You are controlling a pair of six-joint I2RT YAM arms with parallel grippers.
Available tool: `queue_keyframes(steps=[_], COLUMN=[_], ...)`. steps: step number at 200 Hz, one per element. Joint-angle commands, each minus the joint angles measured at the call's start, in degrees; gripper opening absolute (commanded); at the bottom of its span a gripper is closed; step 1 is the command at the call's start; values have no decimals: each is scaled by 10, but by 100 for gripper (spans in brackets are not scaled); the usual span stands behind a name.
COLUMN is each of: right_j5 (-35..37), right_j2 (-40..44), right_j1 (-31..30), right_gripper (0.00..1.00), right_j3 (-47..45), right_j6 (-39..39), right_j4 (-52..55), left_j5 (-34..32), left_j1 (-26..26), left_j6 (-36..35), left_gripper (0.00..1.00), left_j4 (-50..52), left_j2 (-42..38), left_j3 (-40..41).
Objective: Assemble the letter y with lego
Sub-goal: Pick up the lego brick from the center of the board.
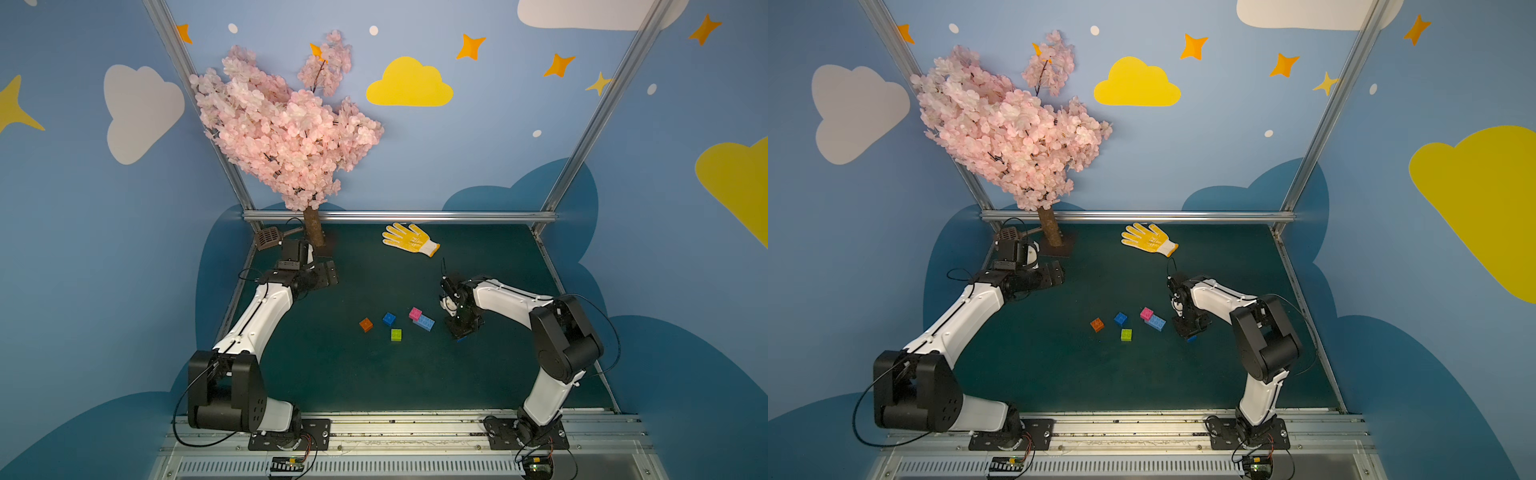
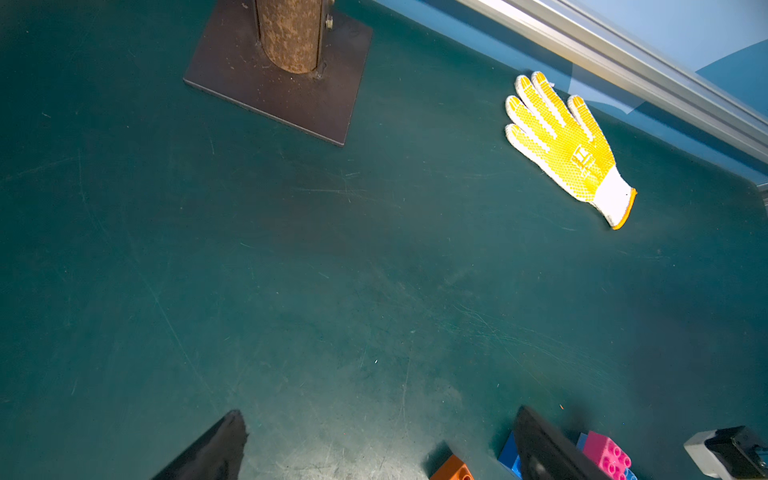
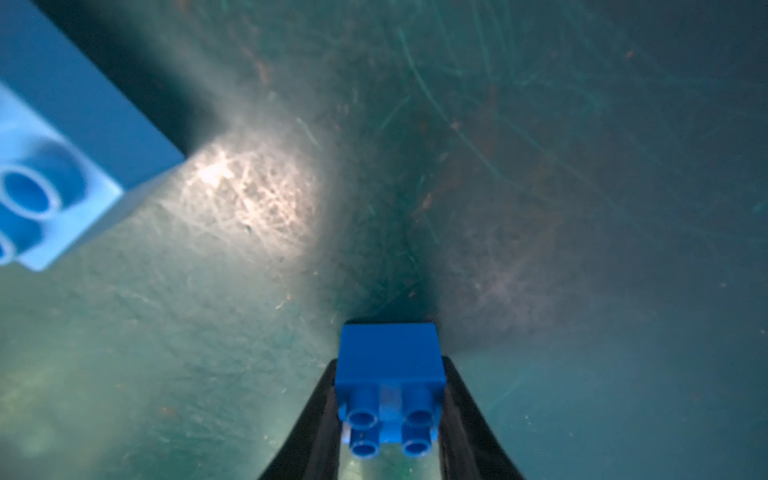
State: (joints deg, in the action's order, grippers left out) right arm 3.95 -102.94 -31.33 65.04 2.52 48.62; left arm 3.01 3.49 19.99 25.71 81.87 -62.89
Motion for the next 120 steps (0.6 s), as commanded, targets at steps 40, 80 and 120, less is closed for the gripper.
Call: queue_keyframes(steps=[40,80,120], right_j5=[-14,-9,-5], right_j2=[51,11,-5], right_j1=[-38,-56,-71], right_gripper=[9,4,0], right_j3=[65,109,104], right_j6=[-76,-155,-189], right_j4=[16,28,0], left_j5=[2,3,-1], left_j1=[-3,-4,-3], left_j6=[7,7,6], left_gripper=[100,100,100], left_j4=[10,20,27], left_j2=[4,11,13], left_j3=[-19,-23,-28])
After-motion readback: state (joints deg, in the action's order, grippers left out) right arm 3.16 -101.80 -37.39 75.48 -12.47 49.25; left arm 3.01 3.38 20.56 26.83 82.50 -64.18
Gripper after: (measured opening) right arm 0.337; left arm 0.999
